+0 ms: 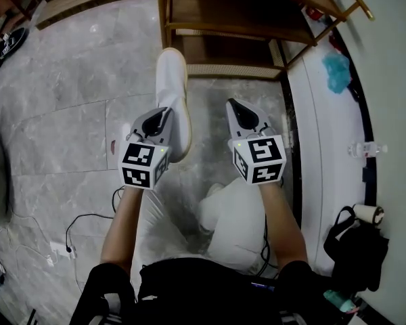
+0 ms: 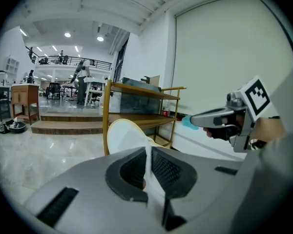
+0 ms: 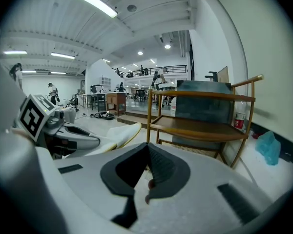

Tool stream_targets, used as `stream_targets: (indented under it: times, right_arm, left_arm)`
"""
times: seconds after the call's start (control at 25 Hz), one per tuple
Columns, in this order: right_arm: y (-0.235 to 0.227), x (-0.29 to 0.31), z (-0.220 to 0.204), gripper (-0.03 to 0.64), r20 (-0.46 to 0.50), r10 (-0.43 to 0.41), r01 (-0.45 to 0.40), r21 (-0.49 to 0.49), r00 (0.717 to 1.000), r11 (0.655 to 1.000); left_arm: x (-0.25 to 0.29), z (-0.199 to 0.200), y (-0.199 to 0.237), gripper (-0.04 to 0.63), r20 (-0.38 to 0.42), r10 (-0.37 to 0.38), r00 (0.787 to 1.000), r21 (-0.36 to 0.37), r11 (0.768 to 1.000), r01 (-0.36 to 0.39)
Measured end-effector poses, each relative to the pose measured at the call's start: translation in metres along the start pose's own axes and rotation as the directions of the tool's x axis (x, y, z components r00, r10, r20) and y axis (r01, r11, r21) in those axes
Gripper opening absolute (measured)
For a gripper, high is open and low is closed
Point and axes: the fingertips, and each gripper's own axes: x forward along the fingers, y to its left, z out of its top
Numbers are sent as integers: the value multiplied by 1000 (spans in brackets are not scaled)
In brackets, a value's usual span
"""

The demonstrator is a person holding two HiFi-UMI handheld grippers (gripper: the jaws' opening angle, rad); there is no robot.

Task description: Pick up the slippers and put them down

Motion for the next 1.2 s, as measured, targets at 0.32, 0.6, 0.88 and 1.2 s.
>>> stream_targets:
  times: [0.32, 0.6, 0.88, 1.2]
  right_arm:
    - [8, 2, -32, -2, 30, -28, 29, -33, 999, 999]
    - [18, 2, -49, -2, 34, -34, 36, -60, 999, 998]
    - [32, 10, -61, -2, 31, -6, 8, -65, 999, 998]
    - [39, 23, -81, -2, 18, 41, -40, -59, 999, 997]
  left_arm:
    - [9, -45, 3, 15, 36, -18, 999, 17, 1000, 18]
    - [12, -69, 1, 15, 43, -37, 998, 27, 999, 36]
    - [15, -91, 3, 15, 20, -36, 999, 16, 999, 35]
    - [27, -120, 5, 15, -26, -17, 1000, 14, 1000, 17]
